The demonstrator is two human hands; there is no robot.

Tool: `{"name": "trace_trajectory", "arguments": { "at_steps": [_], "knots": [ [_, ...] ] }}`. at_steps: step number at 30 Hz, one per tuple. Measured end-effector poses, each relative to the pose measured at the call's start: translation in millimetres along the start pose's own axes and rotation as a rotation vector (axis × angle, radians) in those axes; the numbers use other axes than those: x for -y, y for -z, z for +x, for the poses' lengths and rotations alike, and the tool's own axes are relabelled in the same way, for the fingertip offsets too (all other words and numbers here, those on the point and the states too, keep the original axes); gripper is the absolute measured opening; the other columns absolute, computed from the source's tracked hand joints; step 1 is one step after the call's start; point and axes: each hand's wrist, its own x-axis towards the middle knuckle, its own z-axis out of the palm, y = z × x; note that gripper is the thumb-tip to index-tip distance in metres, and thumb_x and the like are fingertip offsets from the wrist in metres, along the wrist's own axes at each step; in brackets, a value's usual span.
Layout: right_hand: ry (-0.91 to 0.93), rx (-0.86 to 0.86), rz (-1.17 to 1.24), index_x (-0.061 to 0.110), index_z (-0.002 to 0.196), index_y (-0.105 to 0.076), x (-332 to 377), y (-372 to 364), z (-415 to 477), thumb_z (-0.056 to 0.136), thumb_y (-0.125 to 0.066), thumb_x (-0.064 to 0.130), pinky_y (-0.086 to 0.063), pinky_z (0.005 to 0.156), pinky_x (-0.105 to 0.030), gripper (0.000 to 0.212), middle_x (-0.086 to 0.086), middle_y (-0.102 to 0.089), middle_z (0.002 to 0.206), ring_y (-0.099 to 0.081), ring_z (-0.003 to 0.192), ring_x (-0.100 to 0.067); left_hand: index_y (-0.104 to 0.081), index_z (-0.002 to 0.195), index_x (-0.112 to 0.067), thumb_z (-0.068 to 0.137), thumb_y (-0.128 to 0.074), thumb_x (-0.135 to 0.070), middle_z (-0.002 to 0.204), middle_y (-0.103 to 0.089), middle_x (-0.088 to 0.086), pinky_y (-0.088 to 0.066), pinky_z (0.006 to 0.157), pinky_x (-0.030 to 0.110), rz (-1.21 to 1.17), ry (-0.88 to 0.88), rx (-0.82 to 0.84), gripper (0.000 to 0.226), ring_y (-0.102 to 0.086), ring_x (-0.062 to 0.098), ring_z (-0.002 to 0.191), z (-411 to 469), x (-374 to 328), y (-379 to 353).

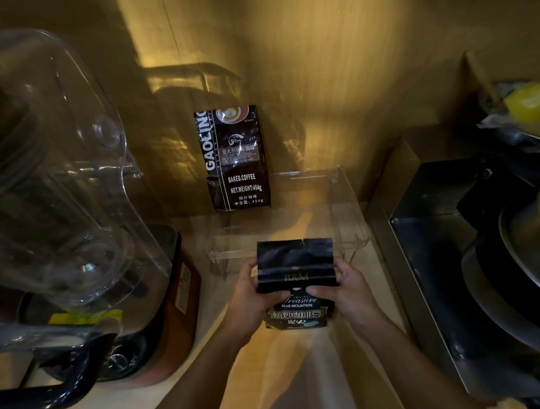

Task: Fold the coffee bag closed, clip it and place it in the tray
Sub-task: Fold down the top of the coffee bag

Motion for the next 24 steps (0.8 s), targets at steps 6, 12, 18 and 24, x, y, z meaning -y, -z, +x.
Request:
{"name": "trace_trajectory", "arguments": {
  "at_steps": [6,12,18,24],
  "knots": [
    [0.077,0.007,0.039,0.012,0.086,-0.070,-1,1,3,0.068,-0.069,-0.001,-0.057,0.066,-0.030,0.023,-0.004,-0.076,0.082,-0.069,0.082,-0.026,-0.055,0.108,-0.005,0.077,-0.064,0.001,0.095,-0.070,0.004,-0.056,0.063,0.021,-0.002,-0.025,-0.007,0.033,-0.069,0.018,0.087,4,-2,-2],
    [0.089,0.002,0.107,0.016,0.108,-0.052,4,7,4,0.065,-0.069,-0.006,-0.057,0.054,-0.027,0.051,-0.005,-0.076,0.076,-0.070,0.075,-0.025,-0.033,0.117,-0.019,0.076,-0.062,0.009,0.081,-0.073,0.005,-0.056,0.058,0.023,-0.117,-0.073,-0.036,0.057,-0.070,0.017,0.077,4,-6,3],
    [0.250,-0.066,0.066,0.040,0.102,-0.054,1,6,-1,0.064,-0.073,-0.001,-0.056,0.059,-0.023,0.059,-0.005,-0.075,0.080,-0.070,0.079,-0.017,-0.059,0.084,-0.014,0.071,-0.062,0.015,0.090,-0.062,0.005,-0.057,0.059,0.021,-0.022,-0.160,-0.082,0.032,-0.068,0.006,0.071,4,-10,1],
    [0.234,-0.129,-0.017,0.010,0.093,-0.065,3,2,-5,0.071,-0.066,-0.009,-0.057,0.056,-0.022,0.029,0.004,-0.074,0.067,-0.069,0.067,-0.012,-0.068,0.077,-0.007,0.072,-0.063,0.013,0.095,-0.061,0.018,-0.054,0.061,0.015,0.023,-0.148,-0.121,0.021,-0.066,0.005,0.070,-1,-10,3]
  ]
}}
